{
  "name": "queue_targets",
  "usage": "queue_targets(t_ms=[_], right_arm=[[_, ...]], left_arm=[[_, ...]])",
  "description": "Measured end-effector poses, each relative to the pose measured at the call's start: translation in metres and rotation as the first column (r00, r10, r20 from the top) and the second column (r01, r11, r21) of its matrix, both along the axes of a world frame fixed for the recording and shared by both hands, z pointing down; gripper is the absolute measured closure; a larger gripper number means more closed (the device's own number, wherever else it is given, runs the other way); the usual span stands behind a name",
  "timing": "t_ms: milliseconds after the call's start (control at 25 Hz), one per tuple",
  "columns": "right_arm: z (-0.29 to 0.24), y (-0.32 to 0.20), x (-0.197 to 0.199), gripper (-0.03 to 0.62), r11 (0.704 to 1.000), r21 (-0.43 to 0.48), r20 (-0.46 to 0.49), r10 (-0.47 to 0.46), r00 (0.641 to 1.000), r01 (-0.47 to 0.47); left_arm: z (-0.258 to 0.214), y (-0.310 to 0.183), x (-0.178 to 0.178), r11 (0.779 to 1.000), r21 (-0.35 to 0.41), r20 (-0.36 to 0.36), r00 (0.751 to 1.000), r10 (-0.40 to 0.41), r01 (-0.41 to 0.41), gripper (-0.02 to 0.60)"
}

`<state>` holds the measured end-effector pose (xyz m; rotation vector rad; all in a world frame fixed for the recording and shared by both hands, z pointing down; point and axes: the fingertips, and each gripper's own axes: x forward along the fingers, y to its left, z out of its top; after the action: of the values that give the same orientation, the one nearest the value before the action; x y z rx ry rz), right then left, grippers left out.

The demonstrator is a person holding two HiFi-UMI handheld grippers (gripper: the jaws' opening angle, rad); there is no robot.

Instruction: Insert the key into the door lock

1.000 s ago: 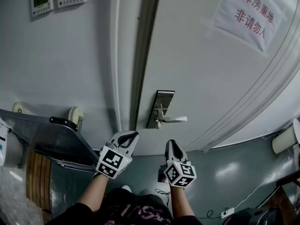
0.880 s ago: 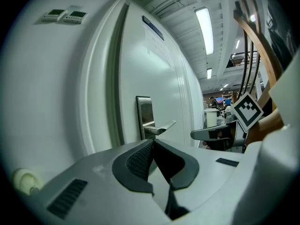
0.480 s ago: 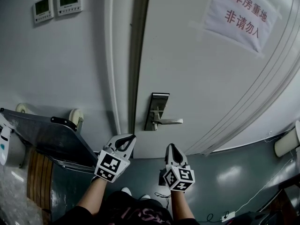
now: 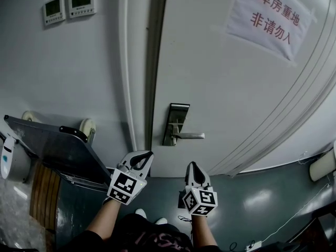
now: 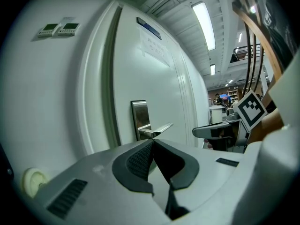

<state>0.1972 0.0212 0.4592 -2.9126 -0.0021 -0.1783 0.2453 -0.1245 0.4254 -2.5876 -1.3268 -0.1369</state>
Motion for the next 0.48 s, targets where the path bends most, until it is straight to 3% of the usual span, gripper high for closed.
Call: queue_targets(t_ms=[480], right_arm=[[0.0053, 0.0007, 0.0032, 0.531, 0.999, 0.022, 0.010, -0.027, 1.000, 0.027]], left_arm=[[0.0022, -0.0007, 0.0004, 0.999, 0.010, 0.010, 0.999, -0.037, 0.037, 0.569]])
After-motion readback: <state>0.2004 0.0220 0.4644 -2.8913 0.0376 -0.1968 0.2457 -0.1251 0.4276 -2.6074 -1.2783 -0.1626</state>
